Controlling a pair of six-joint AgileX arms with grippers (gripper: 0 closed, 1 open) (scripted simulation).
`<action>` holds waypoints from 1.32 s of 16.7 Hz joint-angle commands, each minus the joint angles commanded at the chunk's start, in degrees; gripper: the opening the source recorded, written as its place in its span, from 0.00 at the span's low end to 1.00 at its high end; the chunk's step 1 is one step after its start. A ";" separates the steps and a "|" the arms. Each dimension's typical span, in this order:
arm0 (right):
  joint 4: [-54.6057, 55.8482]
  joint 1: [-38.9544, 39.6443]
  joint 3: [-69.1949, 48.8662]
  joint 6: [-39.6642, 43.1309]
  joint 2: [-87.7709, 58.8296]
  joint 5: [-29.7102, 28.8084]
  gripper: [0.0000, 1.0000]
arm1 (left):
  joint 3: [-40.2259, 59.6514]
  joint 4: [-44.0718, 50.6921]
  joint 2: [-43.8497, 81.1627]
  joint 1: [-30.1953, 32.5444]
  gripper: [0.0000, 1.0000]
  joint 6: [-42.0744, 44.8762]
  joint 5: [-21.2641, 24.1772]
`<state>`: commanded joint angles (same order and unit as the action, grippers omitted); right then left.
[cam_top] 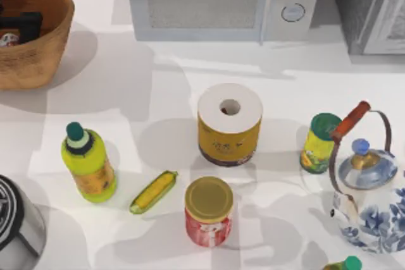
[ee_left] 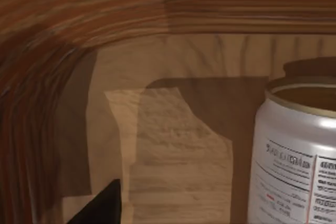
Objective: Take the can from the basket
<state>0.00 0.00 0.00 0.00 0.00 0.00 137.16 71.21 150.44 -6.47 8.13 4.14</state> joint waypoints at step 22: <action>0.00 0.00 0.00 0.00 0.00 0.00 1.00 | 0.00 0.00 0.00 0.00 0.00 0.00 0.00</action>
<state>0.00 0.00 0.00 0.00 0.00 0.00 137.16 71.21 150.44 -6.47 8.13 4.14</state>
